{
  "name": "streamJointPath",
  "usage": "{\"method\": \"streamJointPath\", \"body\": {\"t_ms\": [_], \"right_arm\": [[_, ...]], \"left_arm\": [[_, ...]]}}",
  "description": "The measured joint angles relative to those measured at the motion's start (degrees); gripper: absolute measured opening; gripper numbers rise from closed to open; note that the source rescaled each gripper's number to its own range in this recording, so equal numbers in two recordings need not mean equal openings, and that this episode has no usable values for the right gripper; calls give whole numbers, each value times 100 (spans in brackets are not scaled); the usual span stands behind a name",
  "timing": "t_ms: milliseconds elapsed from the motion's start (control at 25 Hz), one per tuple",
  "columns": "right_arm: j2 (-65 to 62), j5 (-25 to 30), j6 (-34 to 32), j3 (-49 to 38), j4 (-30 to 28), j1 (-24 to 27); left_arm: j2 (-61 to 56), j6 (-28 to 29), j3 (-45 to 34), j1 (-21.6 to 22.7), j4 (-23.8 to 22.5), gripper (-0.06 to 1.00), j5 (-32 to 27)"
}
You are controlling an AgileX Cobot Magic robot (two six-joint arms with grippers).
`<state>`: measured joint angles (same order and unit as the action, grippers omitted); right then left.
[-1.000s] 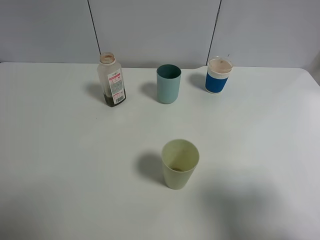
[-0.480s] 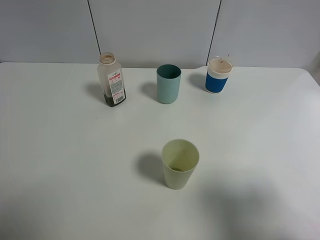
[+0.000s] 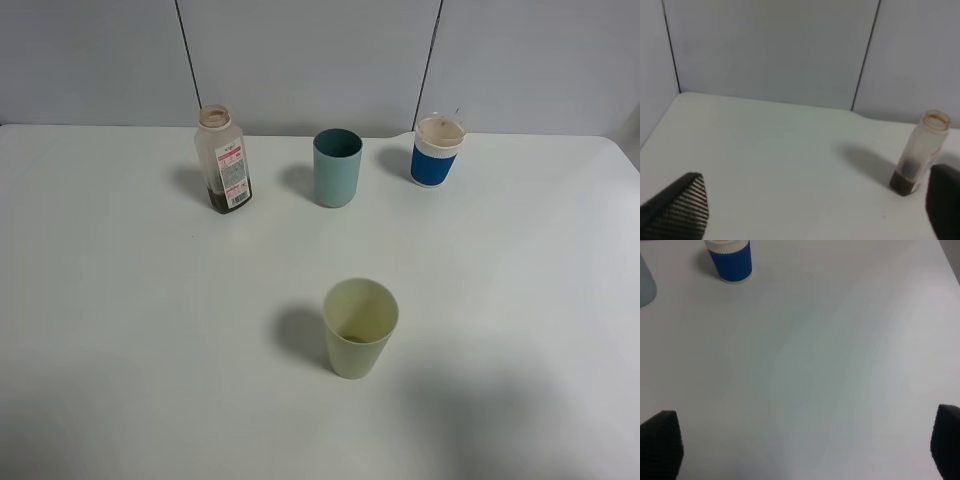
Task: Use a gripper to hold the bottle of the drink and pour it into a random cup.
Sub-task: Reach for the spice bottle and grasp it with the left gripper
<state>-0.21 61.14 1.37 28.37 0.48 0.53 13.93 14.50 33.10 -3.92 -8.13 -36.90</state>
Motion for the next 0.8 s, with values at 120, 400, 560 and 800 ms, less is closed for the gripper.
{"method": "streamJointPath", "body": {"t_ms": [120, 400, 560, 800], "right_arm": [[0, 0, 0, 0, 0, 0], [0, 0, 0, 0, 0, 0], [0, 0, 0, 0, 0, 0], [0, 0, 0, 0, 0, 0]], "left_arm": [[401, 0, -122, 0, 0, 100, 509], [1412, -12, -852, 0, 235, 100, 1962], [1971, -36, -1258, 0, 283, 100, 2878], [3029, -81, -1792, 0, 288, 100, 4524]]}}
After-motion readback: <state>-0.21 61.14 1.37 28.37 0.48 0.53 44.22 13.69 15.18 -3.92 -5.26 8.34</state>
